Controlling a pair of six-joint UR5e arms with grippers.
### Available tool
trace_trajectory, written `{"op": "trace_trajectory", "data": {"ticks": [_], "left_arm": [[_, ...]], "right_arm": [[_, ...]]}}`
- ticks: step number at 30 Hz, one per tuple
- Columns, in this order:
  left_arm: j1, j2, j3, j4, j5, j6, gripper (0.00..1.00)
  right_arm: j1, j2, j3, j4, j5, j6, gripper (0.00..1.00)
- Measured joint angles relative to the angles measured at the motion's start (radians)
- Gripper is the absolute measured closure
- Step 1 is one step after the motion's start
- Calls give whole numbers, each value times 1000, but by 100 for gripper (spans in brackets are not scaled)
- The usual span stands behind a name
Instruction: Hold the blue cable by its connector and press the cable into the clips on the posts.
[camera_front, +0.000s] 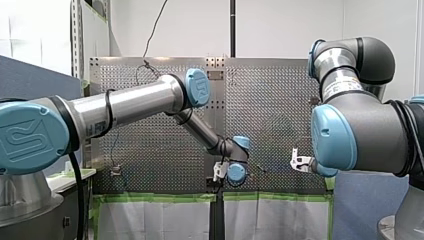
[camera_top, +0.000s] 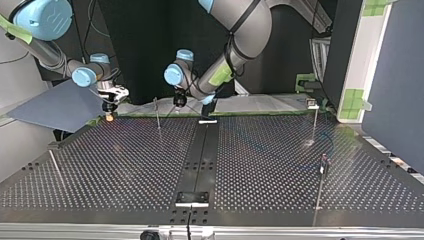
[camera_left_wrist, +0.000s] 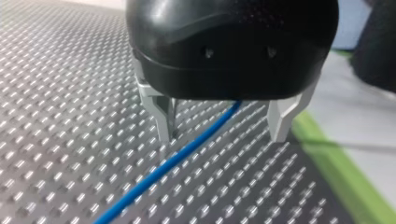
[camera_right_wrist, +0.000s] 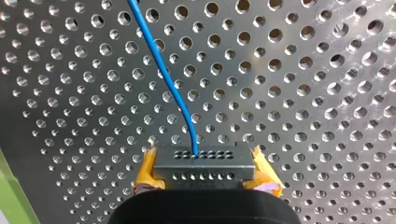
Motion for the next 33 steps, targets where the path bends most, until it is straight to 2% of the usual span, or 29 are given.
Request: {"op": "trace_trajectory", "data": {"ticks": [8, 13, 17, 23, 28, 33], "left_arm": [[-30, 1, -14, -48, -2, 29, 0], [-59, 10, -15, -62, 17, 19, 0], [-94, 22, -11, -54, 46, -9, 0], [-144, 27, -9, -30, 55, -59, 0], [-159, 28, -20, -11, 42, -76, 0], [-163, 28, -30, 36, 5, -83, 0]], "right_arm": [[1, 0, 0, 5, -2, 0, 100], [1, 0, 0, 5, -2, 0, 100], [1, 0, 0, 6, -2, 3, 100], [1, 0, 0, 6, -2, 4, 100], [1, 0, 0, 6, -3, 5, 100], [1, 0, 0, 7, -11, 5, 100]]}}
